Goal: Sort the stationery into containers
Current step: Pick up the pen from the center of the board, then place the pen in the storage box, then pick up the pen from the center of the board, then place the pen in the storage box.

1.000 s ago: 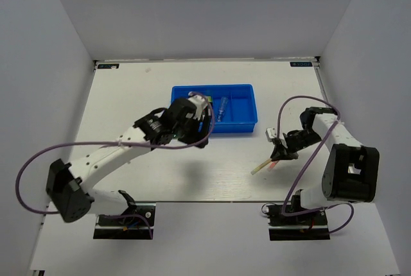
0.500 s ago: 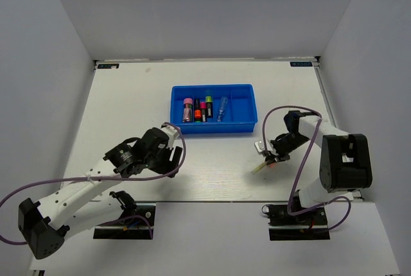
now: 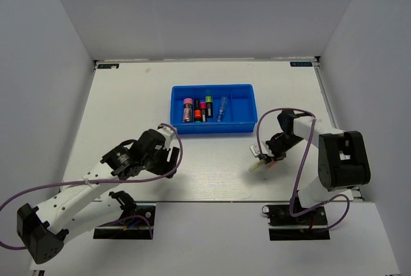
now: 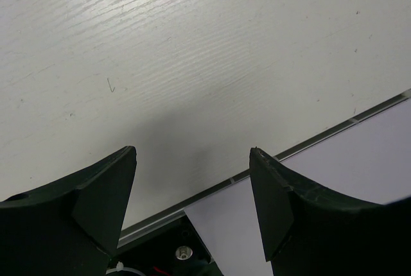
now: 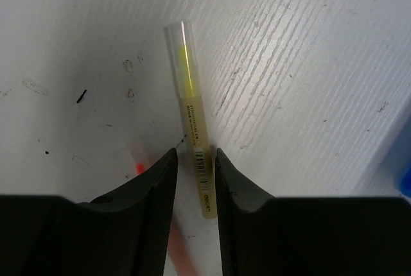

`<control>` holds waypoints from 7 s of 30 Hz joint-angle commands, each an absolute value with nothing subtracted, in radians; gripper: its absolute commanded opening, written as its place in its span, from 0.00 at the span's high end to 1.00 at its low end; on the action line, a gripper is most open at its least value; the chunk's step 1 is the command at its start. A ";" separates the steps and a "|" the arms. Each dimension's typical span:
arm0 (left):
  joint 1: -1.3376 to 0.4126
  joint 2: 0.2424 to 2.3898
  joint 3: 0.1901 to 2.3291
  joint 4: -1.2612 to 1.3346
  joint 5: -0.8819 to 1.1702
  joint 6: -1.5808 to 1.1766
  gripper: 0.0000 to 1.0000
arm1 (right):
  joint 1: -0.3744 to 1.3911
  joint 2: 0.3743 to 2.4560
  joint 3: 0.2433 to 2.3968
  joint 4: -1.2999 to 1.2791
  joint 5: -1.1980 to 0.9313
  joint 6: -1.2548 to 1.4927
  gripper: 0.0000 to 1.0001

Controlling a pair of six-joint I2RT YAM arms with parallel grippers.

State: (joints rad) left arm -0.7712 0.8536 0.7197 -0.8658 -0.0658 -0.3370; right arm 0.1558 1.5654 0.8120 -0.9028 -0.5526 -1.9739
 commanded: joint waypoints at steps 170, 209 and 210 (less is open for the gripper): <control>-1.223 1.922 1.505 -0.477 -0.314 -0.216 1.00 | 0.015 0.873 0.821 -0.597 0.017 0.022 0.93; -0.815 2.247 1.970 -0.445 -0.141 -0.727 0.51 | 0.011 0.842 0.785 -0.592 -0.075 0.005 0.68; -0.813 2.246 1.976 -0.443 -0.137 -0.726 0.46 | 0.015 0.845 0.782 -0.594 -0.074 0.006 0.67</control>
State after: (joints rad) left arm -0.8135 2.2780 1.9331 -0.4633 -0.1722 -0.7162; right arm 0.0143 0.8585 0.7982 -0.6262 -0.0631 0.0151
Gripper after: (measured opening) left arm 0.501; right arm 0.322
